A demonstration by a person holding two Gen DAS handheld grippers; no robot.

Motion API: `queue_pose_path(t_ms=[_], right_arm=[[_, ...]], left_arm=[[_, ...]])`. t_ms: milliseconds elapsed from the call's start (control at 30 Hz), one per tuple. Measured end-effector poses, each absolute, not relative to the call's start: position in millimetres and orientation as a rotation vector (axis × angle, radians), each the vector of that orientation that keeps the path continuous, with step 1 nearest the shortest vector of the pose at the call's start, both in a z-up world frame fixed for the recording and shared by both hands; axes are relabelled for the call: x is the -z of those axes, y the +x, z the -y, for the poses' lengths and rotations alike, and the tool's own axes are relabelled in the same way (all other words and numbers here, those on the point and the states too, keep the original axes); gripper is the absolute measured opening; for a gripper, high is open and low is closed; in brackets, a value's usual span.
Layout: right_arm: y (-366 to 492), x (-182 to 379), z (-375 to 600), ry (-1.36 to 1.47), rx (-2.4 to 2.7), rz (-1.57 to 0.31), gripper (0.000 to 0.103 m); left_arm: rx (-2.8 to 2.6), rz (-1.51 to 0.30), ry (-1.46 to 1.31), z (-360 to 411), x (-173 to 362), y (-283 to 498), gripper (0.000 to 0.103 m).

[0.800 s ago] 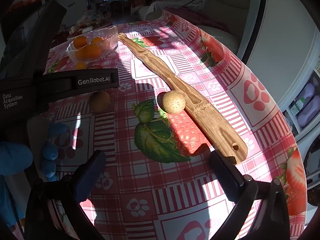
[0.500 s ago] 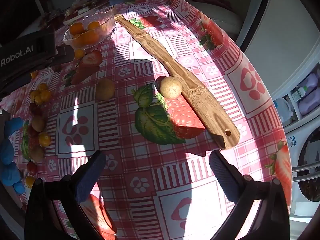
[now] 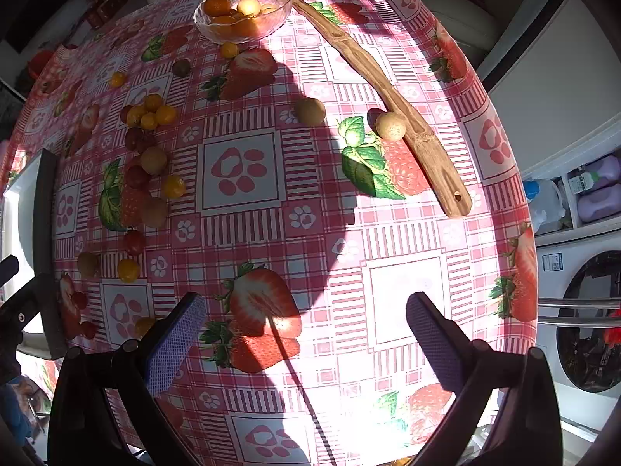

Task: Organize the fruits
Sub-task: 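Move both tools over the scattered fruits beside the white tray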

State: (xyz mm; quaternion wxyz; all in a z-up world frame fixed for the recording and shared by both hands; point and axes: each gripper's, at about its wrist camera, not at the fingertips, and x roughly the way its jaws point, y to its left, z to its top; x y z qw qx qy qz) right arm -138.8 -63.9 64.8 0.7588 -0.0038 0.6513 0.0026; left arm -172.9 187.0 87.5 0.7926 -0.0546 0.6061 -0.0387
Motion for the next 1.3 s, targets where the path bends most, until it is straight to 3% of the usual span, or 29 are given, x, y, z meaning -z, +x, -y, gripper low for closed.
queue_pose_path(t_ms=[400, 1300], right_arm=[[-156.4, -85.1, 42.6, 0.019, -0.065, -1.541, 0.103], [-160.0, -86.2, 37.6, 0.099, -0.068, -1.603, 0.103]], left_arm=[[0.014, -1.441, 0.024, -193.1, -88.3, -186.0, 0.103], [-0.035, -1.464, -0.037, -195.2, -90.1, -175.6, 0.103]])
